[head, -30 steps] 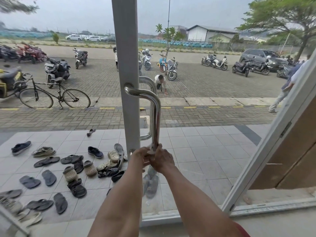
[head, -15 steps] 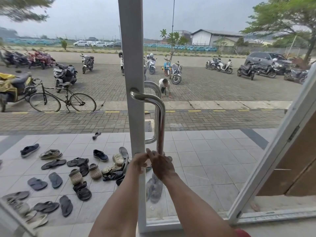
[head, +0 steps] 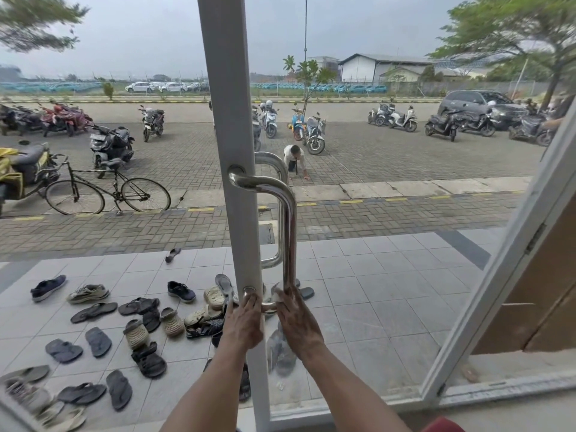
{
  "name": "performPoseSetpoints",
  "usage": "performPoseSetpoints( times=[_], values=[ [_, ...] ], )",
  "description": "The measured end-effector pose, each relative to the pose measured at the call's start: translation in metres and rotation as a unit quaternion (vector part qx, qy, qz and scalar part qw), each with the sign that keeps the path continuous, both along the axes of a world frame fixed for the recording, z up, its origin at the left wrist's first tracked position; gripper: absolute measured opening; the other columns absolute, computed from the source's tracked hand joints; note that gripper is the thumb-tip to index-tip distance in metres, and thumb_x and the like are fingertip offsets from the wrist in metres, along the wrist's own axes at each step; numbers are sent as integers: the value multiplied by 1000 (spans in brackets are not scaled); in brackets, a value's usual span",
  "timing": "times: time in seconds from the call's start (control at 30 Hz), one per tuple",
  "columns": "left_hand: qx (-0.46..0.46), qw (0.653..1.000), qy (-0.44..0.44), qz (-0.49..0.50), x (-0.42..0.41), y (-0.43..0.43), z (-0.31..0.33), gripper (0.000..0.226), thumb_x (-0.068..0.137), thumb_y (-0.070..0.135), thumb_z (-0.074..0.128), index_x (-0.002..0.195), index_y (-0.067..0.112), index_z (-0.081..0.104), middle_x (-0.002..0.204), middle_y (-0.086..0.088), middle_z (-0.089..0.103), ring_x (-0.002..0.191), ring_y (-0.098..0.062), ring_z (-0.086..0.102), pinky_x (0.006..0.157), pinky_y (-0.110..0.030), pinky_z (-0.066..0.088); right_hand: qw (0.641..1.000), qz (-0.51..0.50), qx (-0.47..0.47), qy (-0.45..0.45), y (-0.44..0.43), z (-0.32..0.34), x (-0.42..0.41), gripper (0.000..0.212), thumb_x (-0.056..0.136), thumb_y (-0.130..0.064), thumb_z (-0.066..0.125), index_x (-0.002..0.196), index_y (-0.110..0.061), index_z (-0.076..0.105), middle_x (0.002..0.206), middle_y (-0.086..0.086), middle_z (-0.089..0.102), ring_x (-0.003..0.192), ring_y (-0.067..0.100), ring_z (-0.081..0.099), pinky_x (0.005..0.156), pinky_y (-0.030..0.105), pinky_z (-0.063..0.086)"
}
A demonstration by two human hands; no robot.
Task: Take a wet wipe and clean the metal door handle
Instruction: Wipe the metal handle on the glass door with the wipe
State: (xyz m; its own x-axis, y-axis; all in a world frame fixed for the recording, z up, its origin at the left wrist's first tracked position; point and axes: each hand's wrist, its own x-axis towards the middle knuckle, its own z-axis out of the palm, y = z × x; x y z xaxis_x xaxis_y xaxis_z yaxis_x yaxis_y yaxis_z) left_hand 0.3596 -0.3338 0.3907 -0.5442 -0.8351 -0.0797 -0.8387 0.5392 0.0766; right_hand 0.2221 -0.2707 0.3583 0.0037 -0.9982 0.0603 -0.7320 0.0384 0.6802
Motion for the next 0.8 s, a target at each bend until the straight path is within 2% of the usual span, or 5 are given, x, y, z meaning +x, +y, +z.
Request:
performPoseSetpoints(
  times=[0.1,0.2,0.4,0.63,0.8],
  values=[
    [19,999,-25,17,-1,-5,-2,84,90,12,51,158,11,2,167,-1,-2,153,-17,-4,123,-48,-2,994,46,-102,-6,15,11,-15,79,97,-30,47,157,-8,1,164,18,-17,149,36,-25,122,58,-4],
    [36,999,-18,23,-7,-2,6,82,90,10,49,158,9,4,166,-2,3,153,-19,3,123,-45,2,967,112,-211,-92,18,63,-30,82,93,-19,47,158,-5,-3,166,13,-12,153,26,-13,123,52,14],
    [52,997,-5,57,-18,-1,7,83,90,10,48,157,4,0,167,-6,-1,154,-23,3,124,-47,5,950,118,-238,-165,-7,131,-17,81,97,-39,40,157,0,2,166,14,-13,153,27,-14,123,54,6],
    [-69,990,117,38,4,-16,8,88,87,-1,47,158,11,-3,162,-9,-13,154,-25,2,124,-51,4,995,71,-59,-36,21,12,-21,85,98,-59,36,158,-6,11,163,16,-18,147,34,-32,119,58,-13],
    [-135,965,222,-20,12,-27,35,103,78,-6,59,159,19,0,165,-12,-4,152,-28,15,122,-50,21,967,97,-205,-115,15,62,-27,86,97,-48,47,158,-4,8,166,15,-10,154,27,-10,122,54,-1]
  ],
)
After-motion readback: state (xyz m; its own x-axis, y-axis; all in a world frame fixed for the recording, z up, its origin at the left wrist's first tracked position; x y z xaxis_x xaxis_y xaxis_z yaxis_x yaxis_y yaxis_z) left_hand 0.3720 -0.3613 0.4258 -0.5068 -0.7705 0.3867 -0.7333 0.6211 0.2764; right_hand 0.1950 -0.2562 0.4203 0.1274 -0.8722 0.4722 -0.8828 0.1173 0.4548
